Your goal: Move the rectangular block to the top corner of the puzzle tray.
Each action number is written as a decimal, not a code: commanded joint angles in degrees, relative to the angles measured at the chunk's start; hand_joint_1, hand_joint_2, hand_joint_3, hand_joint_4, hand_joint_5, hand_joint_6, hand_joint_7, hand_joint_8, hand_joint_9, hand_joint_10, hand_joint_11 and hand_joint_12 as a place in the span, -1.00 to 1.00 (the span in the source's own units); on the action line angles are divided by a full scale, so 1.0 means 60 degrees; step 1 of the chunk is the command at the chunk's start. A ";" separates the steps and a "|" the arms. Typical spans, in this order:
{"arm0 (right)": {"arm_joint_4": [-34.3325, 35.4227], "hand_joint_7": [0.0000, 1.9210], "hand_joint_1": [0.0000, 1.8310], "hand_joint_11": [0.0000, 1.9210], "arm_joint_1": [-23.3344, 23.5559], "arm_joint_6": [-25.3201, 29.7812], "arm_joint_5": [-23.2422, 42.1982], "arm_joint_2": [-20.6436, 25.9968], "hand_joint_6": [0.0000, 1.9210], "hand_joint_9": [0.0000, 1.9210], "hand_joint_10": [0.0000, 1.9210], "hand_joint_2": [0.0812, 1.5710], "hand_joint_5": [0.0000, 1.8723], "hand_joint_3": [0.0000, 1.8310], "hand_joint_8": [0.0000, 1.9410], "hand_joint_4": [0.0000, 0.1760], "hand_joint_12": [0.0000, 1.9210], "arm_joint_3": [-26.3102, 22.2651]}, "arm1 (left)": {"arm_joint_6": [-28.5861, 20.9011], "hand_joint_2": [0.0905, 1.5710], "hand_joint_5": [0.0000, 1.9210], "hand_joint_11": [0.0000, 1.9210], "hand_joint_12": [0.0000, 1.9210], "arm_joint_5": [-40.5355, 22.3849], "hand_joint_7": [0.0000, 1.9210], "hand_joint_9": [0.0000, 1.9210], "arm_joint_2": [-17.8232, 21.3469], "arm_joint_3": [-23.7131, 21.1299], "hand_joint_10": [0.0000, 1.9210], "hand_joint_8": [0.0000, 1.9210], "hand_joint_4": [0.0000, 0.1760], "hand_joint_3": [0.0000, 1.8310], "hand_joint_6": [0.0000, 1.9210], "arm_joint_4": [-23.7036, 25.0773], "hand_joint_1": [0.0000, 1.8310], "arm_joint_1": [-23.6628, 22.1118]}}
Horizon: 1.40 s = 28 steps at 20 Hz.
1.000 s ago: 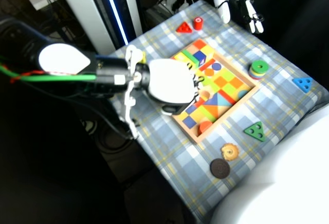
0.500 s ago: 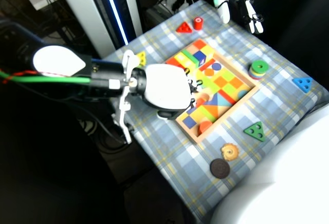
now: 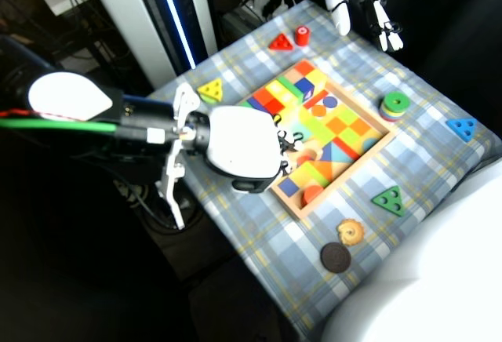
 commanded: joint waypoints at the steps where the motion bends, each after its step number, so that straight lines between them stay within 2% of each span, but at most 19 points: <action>1: 0.0135 0.21 0.68 0.48 0.0059 -0.0103 -0.0407 0.0071 -1.00 0.42 1.00 0.52 -0.51 -1.00 1.00 -0.31 1.00 0.0129 | -0.0075 0.73 -0.64 -1.00 -1.00 -0.1005 -0.83 -0.93 0.0059 0.0007 -1.00 -1.00 -0.30 -1.00 -1.00 0.0397 -0.43 -0.0083; 4: 0.0133 0.20 0.64 0.47 0.0058 -0.0103 -0.0490 0.0103 -1.00 0.40 1.00 0.53 -0.52 -1.00 1.00 -0.06 1.00 0.0158 | -0.0076 0.72 -0.64 -1.00 -1.00 -0.1010 -0.83 -0.92 0.0065 -0.0005 -1.00 -1.00 -0.27 -1.00 -1.00 0.0397 -0.42 -0.0084; 6: 0.0119 0.20 0.65 0.49 0.0058 -0.0103 -0.0523 0.0144 -1.00 0.42 1.00 0.53 -0.52 -1.00 1.00 -0.38 1.00 0.0156 | -0.0076 0.73 -0.65 -1.00 -1.00 -0.1010 -0.83 -0.93 0.0066 -0.0016 -1.00 -1.00 -0.26 -1.00 -1.00 0.0397 -0.43 -0.0081; 7: 0.0095 0.23 0.66 0.52 0.0058 -0.0103 -0.0572 0.0183 -1.00 0.44 1.00 0.52 -0.51 -1.00 1.00 -0.67 1.00 0.0156 | -0.0076 0.73 -0.64 -1.00 -1.00 -0.0995 -0.83 -0.92 0.0066 -0.0016 -0.99 -1.00 -0.37 -1.00 -1.00 0.0396 -0.42 -0.0080; 8: 0.0084 0.23 0.66 0.52 0.0058 -0.0103 -0.0594 0.0193 -1.00 0.44 1.00 0.52 -0.51 -1.00 1.00 -0.67 1.00 0.0156 | -0.0076 0.73 -0.64 -1.00 -1.00 -0.0993 -0.83 -0.92 0.0066 -0.0016 -0.99 -1.00 -0.37 -1.00 -1.00 0.0396 -0.42 -0.0080; 9: 0.0067 0.25 0.67 0.53 0.0058 -0.0103 -0.0623 0.0213 -1.00 0.45 1.00 0.52 -0.51 -1.00 1.00 -0.84 1.00 0.0157 | -0.0076 0.73 -0.64 -0.99 -1.00 -0.0989 -0.83 -0.92 0.0066 -0.0016 -1.00 -1.00 -0.38 -1.00 -1.00 0.0396 -0.42 -0.0081; 11: 0.0062 0.27 0.66 0.54 0.0058 -0.0102 -0.0657 0.0253 -1.00 0.47 1.00 0.53 -0.51 -1.00 1.00 -0.73 1.00 0.0156 | -0.0076 0.74 -0.63 -0.98 -0.99 -0.0991 -0.83 -0.92 0.0067 -0.0017 -1.00 -1.00 -0.51 -1.00 -1.00 0.0396 -0.41 -0.0082; 12: 0.0053 0.27 0.64 0.55 0.0058 -0.0047 -0.0664 0.0280 -1.00 0.49 1.00 0.53 -0.52 -1.00 1.00 -0.73 1.00 0.0155 | -0.0076 0.73 -0.64 -1.00 -1.00 -0.0990 -0.83 -0.92 0.0071 -0.0018 -1.00 -1.00 -0.35 -1.00 -1.00 0.0396 -0.42 -0.0082; 13: 0.0018 0.20 0.64 0.56 0.0058 0.0012 -0.0664 0.0297 -1.00 0.49 1.00 0.54 -0.53 -0.99 1.00 -0.51 1.00 0.0154 | -0.0076 0.74 -0.65 -0.99 -0.99 -0.0986 -0.84 -0.92 0.0072 -0.0018 -1.00 -1.00 -0.26 -1.00 -1.00 0.0396 -0.44 -0.0082; 14: -0.0040 0.23 0.65 0.57 0.0058 0.0075 -0.0664 0.0311 -1.00 0.50 1.00 0.54 -0.54 -1.00 1.00 -0.61 1.00 0.0152 | -0.0076 0.74 -0.66 -0.99 -0.99 -0.0982 -0.84 -0.93 0.0072 -0.0018 -1.00 -1.00 -0.20 -1.00 -1.00 0.0396 -0.44 -0.0082; 15: -0.0042 0.29 0.61 0.57 0.0058 0.0081 -0.0663 0.0313 -1.00 0.49 1.00 0.55 -0.54 -0.99 1.00 -0.30 1.00 0.0152 | -0.0076 0.73 -0.66 -0.99 -0.99 -0.0977 -0.84 -0.92 0.0072 -0.0017 -1.00 -1.00 -0.19 -1.00 -1.00 0.0396 -0.43 -0.0081; 18: -0.0095 0.18 0.64 0.51 0.0148 0.0079 -0.0655 0.0313 -1.00 0.43 1.00 0.55 -0.55 -1.00 1.00 -0.54 1.00 0.0154 | -0.0076 0.73 -0.65 -1.00 -0.99 -0.1000 -0.84 -0.93 0.0068 -0.0018 -1.00 -1.00 -0.39 -1.00 -1.00 0.0394 -0.42 -0.0081; 19: -0.0095 0.13 0.63 0.49 0.0155 0.0079 -0.0646 0.0312 -0.99 0.41 1.00 0.54 -0.54 -1.00 1.00 -0.26 1.00 0.0150 | -0.0076 0.73 -0.64 -0.99 -0.98 -0.1009 -0.84 -0.92 0.0068 -0.0019 -1.00 -1.00 -0.38 -1.00 -1.00 0.0394 -0.44 -0.0081; 20: -0.0092 0.12 0.65 0.48 0.0168 0.0079 -0.0640 0.0308 -0.99 0.40 1.00 0.54 -0.54 -1.00 1.00 -0.20 1.00 0.0135 | -0.0076 0.73 -0.64 -0.99 -0.98 -0.1011 -0.83 -0.92 0.0070 -0.0021 -1.00 -1.00 -0.42 -1.00 -1.00 0.0394 -0.43 -0.0082; 23: -0.0013 0.11 0.67 0.45 0.0294 0.0075 -0.0641 0.0307 -1.00 0.37 1.00 0.53 -0.55 -1.00 1.00 -0.27 1.00 0.0018 | -0.0077 0.73 -0.63 -0.99 -1.00 -0.1029 -0.83 -0.92 0.0071 -0.0024 -1.00 -1.00 -0.45 -1.00 -1.00 0.0392 -0.40 -0.0081; 24: 0.0012 0.11 0.67 0.45 0.0352 0.0051 -0.0641 0.0298 -1.00 0.37 1.00 0.53 -0.57 -1.00 1.00 -0.41 1.00 0.0002 | -0.0077 0.74 -0.64 -1.00 -1.00 -0.1032 -0.83 -0.92 0.0070 -0.0025 -1.00 -1.00 -0.42 -1.00 -1.00 0.0390 -0.43 -0.0080; 26: 0.0394 0.11 0.65 0.41 0.0404 -0.0252 -0.0625 0.0239 -1.00 0.34 1.00 0.54 -0.59 -1.00 1.00 -0.32 1.00 -0.0004 | -0.0077 0.75 -0.64 -0.99 -0.99 -0.1036 -0.83 -0.92 0.0068 -0.0025 -1.00 -1.00 -0.52 -1.00 -1.00 0.0389 -0.47 -0.0080; 27: 0.0635 0.16 0.71 0.45 0.0414 -0.0444 -0.0607 0.0214 -0.99 0.39 1.00 0.52 -0.55 -1.00 1.00 -0.66 1.00 -0.0004 | -0.0077 0.74 -0.64 -0.99 -0.98 -0.1042 -0.83 -0.91 0.0067 -0.0025 -1.00 -1.00 -0.59 -1.00 -1.00 0.0388 -0.42 -0.0080; 28: 0.0842 0.16 0.71 0.45 0.0433 -0.0591 -0.0574 0.0176 -0.99 0.39 1.00 0.52 -0.55 -1.00 1.00 -0.66 1.00 -0.0003 | -0.0077 0.74 -0.64 -0.99 -0.98 -0.1050 -0.83 -0.91 0.0067 -0.0029 -1.00 -1.00 -0.59 -1.00 -1.00 0.0384 -0.42 -0.0080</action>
